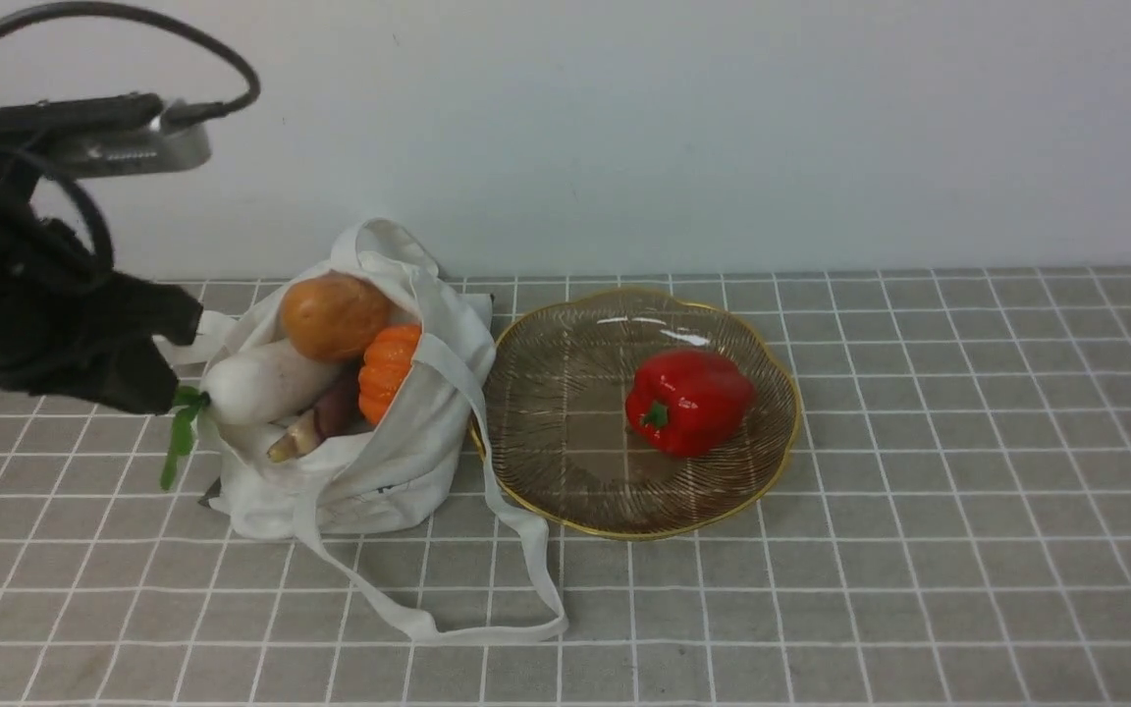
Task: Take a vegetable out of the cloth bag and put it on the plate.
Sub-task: Use the left arm to grab a white radish from the bag
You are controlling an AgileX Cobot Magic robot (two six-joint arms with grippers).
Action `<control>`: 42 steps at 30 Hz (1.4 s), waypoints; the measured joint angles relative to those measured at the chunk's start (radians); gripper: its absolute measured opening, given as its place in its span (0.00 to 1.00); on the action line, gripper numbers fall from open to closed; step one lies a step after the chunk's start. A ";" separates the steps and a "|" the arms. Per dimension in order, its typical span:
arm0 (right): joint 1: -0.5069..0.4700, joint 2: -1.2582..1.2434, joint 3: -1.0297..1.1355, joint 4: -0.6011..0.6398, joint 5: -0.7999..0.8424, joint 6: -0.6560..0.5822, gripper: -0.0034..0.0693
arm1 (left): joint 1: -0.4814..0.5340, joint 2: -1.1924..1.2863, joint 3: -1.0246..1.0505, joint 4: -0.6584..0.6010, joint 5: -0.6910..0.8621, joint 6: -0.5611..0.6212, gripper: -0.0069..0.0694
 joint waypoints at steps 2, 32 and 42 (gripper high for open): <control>0.000 0.000 0.000 0.000 0.000 0.000 0.03 | -0.017 0.083 -0.063 0.032 0.002 -0.001 0.29; 0.000 0.000 0.000 0.000 0.000 0.000 0.03 | -0.130 0.616 -0.362 0.459 -0.068 -0.036 0.67; 0.000 0.000 0.000 0.000 0.000 0.000 0.03 | -0.131 0.650 -0.362 0.465 -0.067 -0.046 0.67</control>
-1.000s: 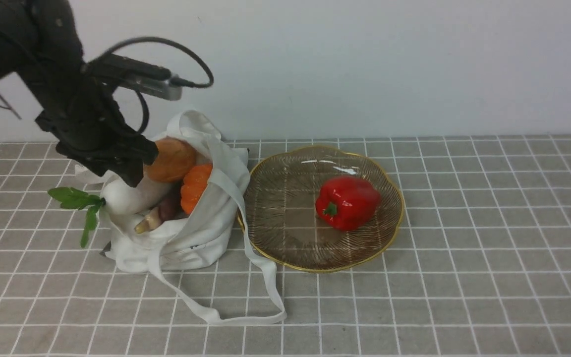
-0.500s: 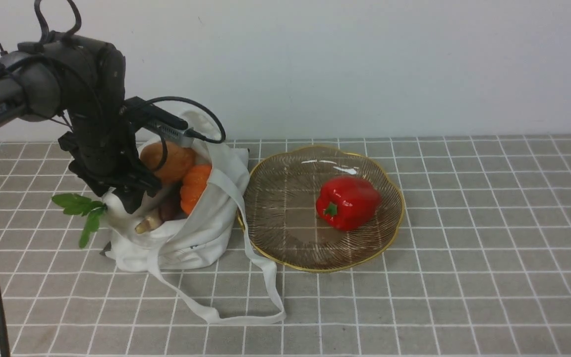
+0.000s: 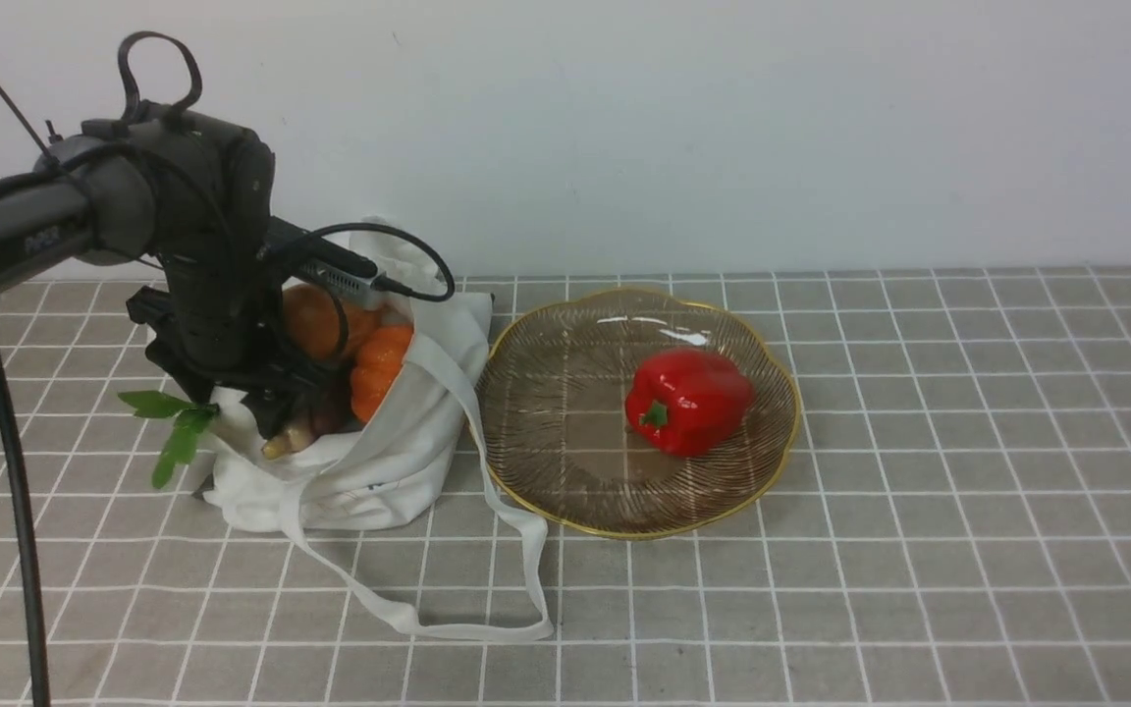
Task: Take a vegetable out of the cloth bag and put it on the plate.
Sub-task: Use the left arm to grab a white radish from the bag
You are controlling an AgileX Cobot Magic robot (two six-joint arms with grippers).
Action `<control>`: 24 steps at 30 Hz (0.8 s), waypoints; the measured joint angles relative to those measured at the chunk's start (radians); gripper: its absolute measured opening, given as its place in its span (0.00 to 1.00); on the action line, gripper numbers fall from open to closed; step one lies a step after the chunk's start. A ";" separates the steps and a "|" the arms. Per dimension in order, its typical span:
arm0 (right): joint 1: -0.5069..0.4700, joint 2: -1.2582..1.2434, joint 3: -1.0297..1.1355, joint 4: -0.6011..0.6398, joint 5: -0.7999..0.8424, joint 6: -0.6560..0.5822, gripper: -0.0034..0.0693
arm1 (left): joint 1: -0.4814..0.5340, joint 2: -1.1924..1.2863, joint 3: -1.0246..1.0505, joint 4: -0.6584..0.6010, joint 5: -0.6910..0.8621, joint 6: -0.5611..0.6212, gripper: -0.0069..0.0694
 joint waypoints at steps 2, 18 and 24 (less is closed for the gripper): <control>0.000 0.000 0.000 0.000 0.000 0.000 0.03 | 0.000 0.000 -0.001 0.003 0.008 0.000 0.67; 0.000 0.000 0.000 0.000 0.000 0.024 0.03 | 0.003 -0.240 -0.001 0.085 0.158 0.001 0.67; 0.000 0.000 0.000 0.000 0.000 0.026 0.03 | 0.041 -0.333 0.000 0.107 0.161 -0.058 0.67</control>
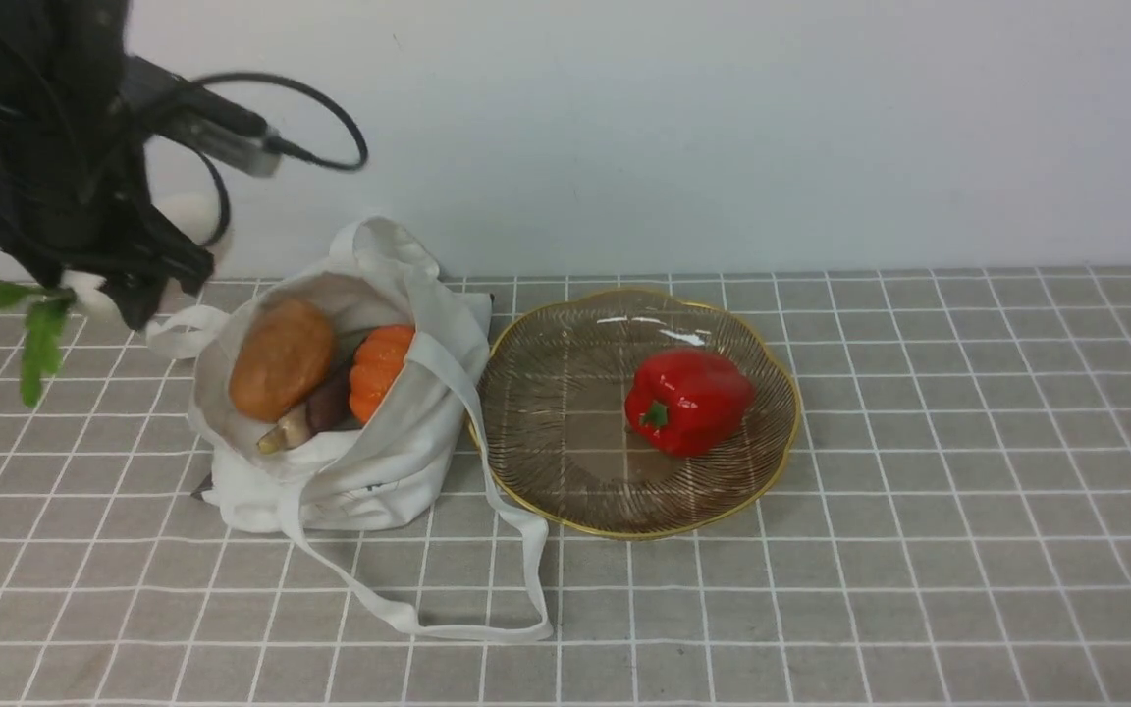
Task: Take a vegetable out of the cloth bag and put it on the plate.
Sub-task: Use the left arm to grab a white radish from the bag, then use the left arm to put the white radish into the empty plate on the right
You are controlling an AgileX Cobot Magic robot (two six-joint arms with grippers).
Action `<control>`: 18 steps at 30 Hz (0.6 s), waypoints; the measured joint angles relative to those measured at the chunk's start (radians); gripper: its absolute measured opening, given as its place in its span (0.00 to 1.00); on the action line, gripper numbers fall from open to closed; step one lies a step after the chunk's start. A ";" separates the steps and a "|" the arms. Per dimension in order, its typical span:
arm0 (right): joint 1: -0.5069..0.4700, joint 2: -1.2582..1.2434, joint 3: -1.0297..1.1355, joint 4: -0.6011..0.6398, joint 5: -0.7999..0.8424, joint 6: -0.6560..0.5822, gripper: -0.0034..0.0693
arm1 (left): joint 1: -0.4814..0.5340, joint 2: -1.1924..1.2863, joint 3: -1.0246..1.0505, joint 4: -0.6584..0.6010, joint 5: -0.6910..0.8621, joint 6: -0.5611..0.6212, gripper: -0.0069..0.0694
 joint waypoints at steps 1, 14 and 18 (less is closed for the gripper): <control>0.000 0.000 0.000 0.000 0.000 0.001 0.03 | 0.006 -0.047 0.000 -0.009 0.001 -0.040 0.67; 0.000 0.000 0.000 0.000 0.000 0.001 0.03 | -0.222 -0.122 -0.001 -0.454 0.000 -0.089 0.67; 0.000 0.000 0.000 0.000 0.000 0.001 0.03 | -0.374 0.015 -0.001 -0.451 -0.186 -0.135 0.67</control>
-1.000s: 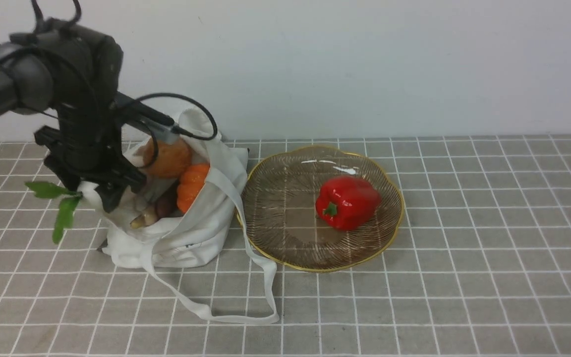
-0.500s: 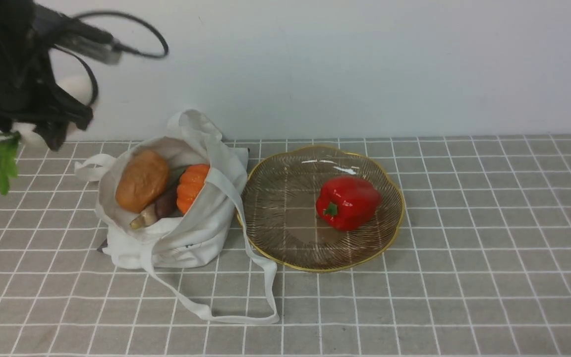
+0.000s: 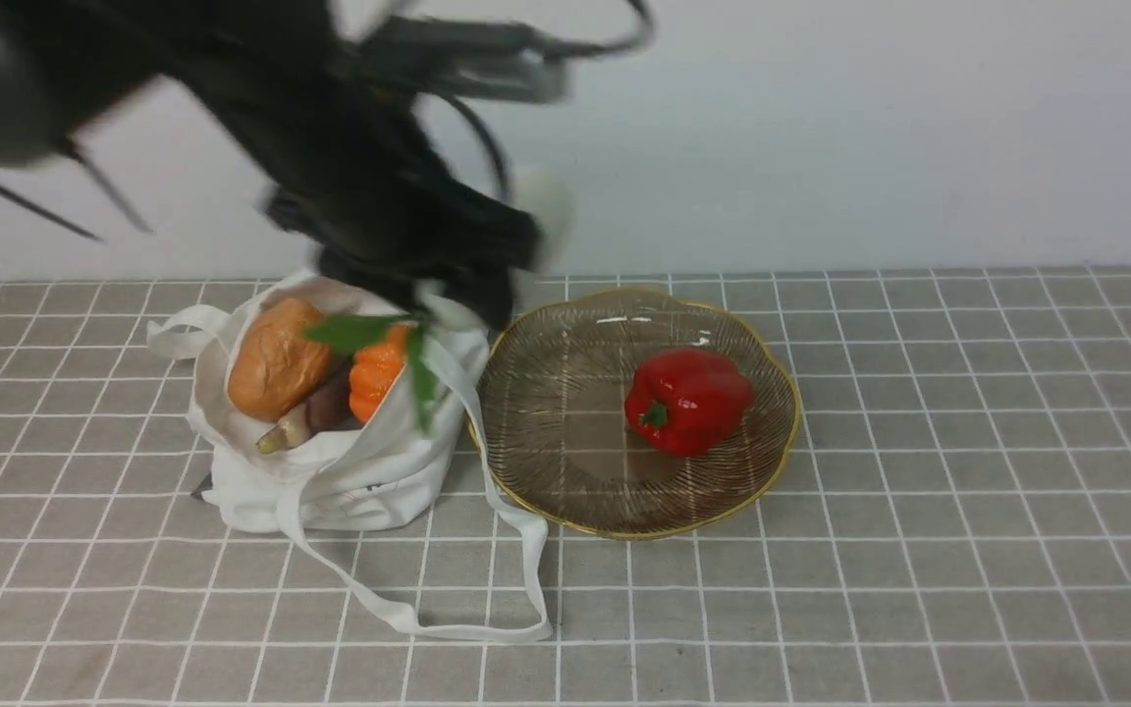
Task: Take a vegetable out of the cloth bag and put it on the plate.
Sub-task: Use the left arm to put the white radish into the empty plate on the right
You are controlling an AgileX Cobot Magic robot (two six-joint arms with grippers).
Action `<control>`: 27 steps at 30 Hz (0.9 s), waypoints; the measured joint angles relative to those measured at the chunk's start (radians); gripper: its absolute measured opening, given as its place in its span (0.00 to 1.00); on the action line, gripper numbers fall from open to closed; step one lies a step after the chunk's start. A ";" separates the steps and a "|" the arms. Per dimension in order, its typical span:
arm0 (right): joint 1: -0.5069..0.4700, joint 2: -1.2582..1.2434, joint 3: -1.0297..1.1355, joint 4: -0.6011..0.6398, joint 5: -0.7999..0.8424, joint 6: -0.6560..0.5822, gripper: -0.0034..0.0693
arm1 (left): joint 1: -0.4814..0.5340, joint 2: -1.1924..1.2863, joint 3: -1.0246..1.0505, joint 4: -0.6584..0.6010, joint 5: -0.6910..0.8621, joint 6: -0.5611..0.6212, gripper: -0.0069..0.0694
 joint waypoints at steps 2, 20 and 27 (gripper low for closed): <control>0.000 0.000 0.000 0.000 0.000 0.000 0.03 | -0.050 0.066 0.000 0.049 -0.081 -0.040 0.67; 0.000 0.000 0.000 0.000 0.000 0.000 0.03 | -0.094 0.287 -0.079 0.306 -0.189 -0.339 0.89; 0.000 0.000 0.000 0.000 0.000 0.000 0.03 | -0.094 0.252 -0.165 0.302 -0.005 -0.267 0.84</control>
